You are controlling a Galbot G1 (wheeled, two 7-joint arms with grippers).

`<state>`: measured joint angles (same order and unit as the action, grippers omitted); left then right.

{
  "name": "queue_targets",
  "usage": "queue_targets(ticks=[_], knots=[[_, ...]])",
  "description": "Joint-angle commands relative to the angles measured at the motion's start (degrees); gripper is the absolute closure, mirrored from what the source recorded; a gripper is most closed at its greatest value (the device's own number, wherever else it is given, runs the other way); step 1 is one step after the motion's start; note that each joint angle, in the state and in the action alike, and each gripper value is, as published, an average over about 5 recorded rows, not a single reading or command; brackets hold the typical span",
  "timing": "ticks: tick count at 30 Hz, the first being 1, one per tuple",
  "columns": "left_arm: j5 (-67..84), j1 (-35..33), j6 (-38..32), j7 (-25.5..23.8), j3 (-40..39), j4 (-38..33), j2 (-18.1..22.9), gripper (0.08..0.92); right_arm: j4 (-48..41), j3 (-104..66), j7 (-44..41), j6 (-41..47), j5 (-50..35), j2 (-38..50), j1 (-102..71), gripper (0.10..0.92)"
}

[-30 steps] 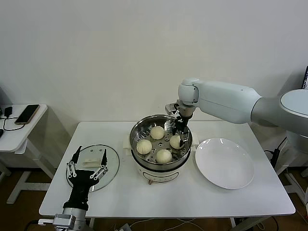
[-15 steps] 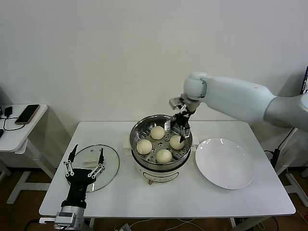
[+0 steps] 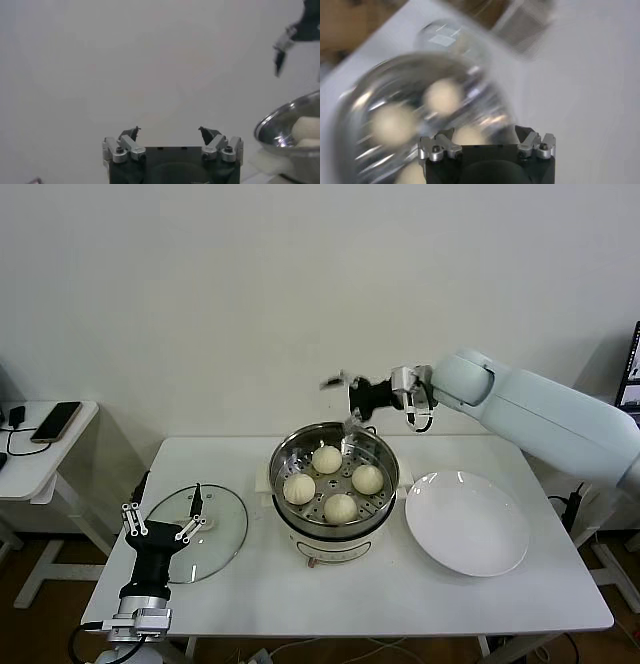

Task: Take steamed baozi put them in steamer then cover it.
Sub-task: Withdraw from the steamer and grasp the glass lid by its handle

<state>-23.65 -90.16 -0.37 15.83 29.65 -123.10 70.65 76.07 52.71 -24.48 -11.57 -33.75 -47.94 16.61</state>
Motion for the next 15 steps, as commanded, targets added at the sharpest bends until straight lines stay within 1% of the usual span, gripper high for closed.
queue_targets(ticks=[1, 7, 11, 15], knots=[[-17.82, 2.05, 0.18, -0.12, 1.35, 8.68, -2.72, 0.177, 5.42, -37.55, 39.41, -8.62, -1.0, 4.41, -36.61, 0.203], [-30.43, 2.59, -2.6, -0.99, 2.17, 14.17, -3.87, 0.177, 5.42, -57.95, 38.99, -9.88, 3.0, -0.31, -54.92, 0.203], [-37.38, 3.21, -3.97, -0.97, 2.44, 18.51, -4.5, 0.177, 6.12, -67.15, 37.44, -10.72, 5.56, -3.44, -65.35, 0.203], [-42.06, 3.69, -3.63, -1.04, 2.38, 22.68, -5.0, 0.177, 7.22, -73.93, 35.38, -11.59, 7.14, -6.58, -73.38, 0.203]])
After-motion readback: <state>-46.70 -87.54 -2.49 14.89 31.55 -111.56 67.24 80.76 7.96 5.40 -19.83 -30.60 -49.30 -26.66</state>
